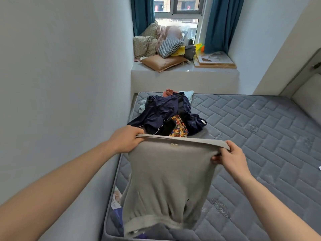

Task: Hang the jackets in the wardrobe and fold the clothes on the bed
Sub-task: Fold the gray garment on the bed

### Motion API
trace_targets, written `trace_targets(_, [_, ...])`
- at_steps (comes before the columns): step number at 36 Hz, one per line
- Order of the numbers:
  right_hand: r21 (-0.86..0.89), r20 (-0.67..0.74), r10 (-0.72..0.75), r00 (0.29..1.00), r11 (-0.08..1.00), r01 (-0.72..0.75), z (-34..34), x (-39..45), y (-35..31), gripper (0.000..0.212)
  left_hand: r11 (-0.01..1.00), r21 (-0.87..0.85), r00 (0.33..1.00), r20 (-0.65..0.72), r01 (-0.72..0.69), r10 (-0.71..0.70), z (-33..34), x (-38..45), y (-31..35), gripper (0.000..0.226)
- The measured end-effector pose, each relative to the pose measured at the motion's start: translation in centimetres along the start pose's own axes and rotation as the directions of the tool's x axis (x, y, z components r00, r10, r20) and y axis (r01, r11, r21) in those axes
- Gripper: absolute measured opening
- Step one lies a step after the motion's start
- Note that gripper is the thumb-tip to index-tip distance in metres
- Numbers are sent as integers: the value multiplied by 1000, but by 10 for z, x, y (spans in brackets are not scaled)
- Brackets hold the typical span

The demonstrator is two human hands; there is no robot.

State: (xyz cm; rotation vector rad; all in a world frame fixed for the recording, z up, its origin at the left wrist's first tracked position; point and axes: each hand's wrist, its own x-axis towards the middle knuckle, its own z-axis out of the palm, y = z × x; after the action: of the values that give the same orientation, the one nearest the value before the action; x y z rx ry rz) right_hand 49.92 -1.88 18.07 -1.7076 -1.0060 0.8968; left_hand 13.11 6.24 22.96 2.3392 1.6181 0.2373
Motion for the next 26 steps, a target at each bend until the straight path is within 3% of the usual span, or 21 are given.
trace_targets(5, [133,22,-45,999,990,41,5,16,-34,18,985,-158,989,-122,62,-82,-3,10,-2,29])
trace_targets(11, [10,-17,-161,987,987,161,-15,16,-43,33,957,-277,978,-157,87,-135,-4,15,5,39])
trace_targets(19, [-175,-8,-171,985,970,167,-24,-16,4,35,956,-288,998,27,59,-54,45,-11,3,50])
trace_targets(26, [-316,117,32,993,949,6,-23,-56,88,42,944,-301,969,242,133,-60,124,-63,-7,38])
